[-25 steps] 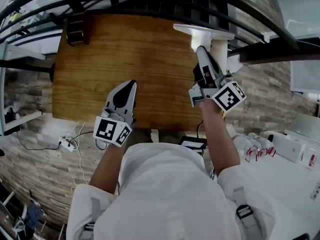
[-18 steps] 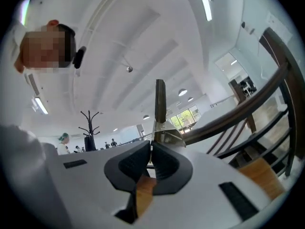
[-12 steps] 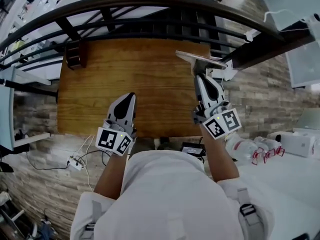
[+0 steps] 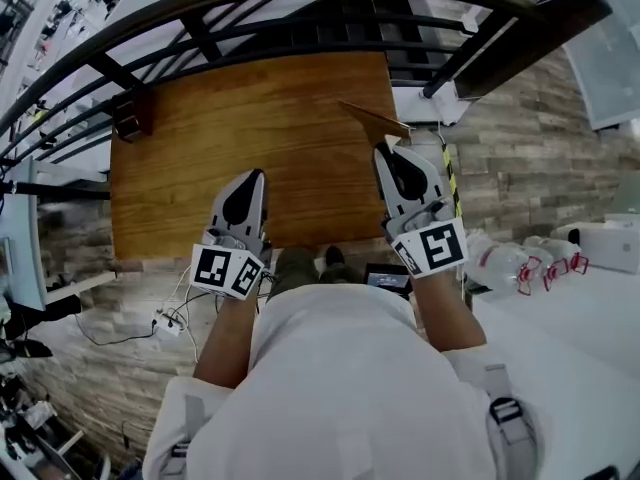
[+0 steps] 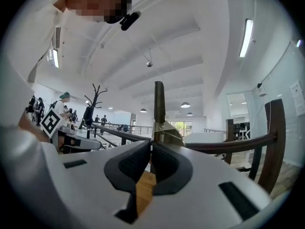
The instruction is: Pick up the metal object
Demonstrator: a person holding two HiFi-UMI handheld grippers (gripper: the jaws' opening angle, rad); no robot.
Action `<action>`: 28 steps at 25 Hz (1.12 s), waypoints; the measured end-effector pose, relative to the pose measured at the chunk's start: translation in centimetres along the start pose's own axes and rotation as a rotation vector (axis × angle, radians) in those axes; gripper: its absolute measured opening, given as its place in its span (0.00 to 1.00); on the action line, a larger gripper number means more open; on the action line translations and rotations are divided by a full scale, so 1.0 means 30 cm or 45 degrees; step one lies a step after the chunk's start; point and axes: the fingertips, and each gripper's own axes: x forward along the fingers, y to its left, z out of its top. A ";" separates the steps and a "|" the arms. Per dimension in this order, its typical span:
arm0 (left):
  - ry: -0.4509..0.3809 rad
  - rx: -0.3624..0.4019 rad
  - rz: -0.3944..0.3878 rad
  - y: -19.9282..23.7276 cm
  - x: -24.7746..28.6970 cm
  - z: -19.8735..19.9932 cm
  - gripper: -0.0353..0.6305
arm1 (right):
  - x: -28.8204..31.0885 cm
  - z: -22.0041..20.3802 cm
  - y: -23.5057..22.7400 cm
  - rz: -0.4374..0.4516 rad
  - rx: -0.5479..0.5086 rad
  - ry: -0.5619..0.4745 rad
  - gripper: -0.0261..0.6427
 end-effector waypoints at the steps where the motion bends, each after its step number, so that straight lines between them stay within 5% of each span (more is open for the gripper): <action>1: 0.003 0.002 -0.004 -0.026 0.001 -0.007 0.07 | -0.023 -0.010 -0.001 0.001 -0.005 0.009 0.08; 12: 0.025 0.028 -0.032 -0.251 -0.026 -0.073 0.07 | -0.230 -0.128 -0.024 -0.012 0.095 0.095 0.08; 28: 0.023 0.054 0.022 -0.320 -0.137 -0.111 0.07 | -0.332 -0.135 0.033 0.033 0.141 0.080 0.08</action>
